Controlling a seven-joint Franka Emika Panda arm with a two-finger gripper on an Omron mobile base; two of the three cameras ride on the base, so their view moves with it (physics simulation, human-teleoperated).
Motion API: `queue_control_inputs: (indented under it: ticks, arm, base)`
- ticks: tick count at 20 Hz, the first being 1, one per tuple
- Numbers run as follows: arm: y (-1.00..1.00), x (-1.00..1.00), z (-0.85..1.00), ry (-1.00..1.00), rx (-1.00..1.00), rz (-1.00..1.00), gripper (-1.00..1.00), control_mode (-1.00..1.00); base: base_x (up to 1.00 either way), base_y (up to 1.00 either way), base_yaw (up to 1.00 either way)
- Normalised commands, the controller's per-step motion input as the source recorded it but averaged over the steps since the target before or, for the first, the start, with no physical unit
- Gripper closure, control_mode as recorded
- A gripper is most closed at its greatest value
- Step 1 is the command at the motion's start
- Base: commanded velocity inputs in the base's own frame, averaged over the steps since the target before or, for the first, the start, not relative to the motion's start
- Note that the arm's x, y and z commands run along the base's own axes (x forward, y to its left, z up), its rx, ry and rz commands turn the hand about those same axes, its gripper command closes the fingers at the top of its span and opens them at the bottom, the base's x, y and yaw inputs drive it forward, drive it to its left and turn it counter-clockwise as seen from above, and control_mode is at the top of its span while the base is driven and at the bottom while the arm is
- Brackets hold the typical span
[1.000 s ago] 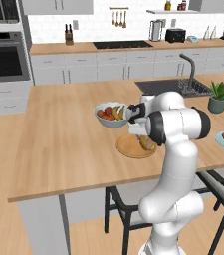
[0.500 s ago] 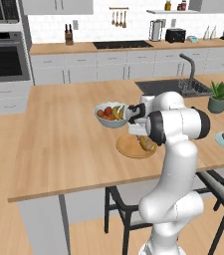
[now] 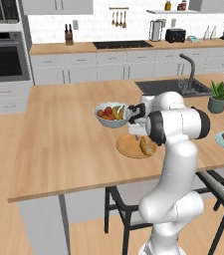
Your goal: Place one bun and one sausage from the bowl on each plate.
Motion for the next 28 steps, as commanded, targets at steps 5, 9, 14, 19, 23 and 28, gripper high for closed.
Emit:
queue_control_inputs:
  ticks: [5,9,14,19,23,28]
  arm:
    - [0.0,-0.06,0.2,-0.01,0.0,0.0,-1.0,-1.0]
    - [0.2,-0.59,0.77,-0.02,0.0,0.01,-1.0,-1.0]
    - [0.56,-0.83,0.85,0.0,-0.03,0.0,-1.0,-1.0]
    - [0.42,-0.99,0.77,0.0,-0.03,0.02,-1.0,-1.0]
    - [0.0,-1.0,0.53,-0.2,0.0,0.09,-1.0,-1.0]
    - [0.0,-0.96,0.5,-0.31,0.0,0.17,-1.0,-1.0]
  base:
    - [0.0,0.0,0.0]
    - [0.0,0.0,0.0]
    - [0.0,0.0,0.0]
    - [0.0,0.0,0.0]
    - [0.0,0.0,0.0]
    - [0.0,0.0,0.0]
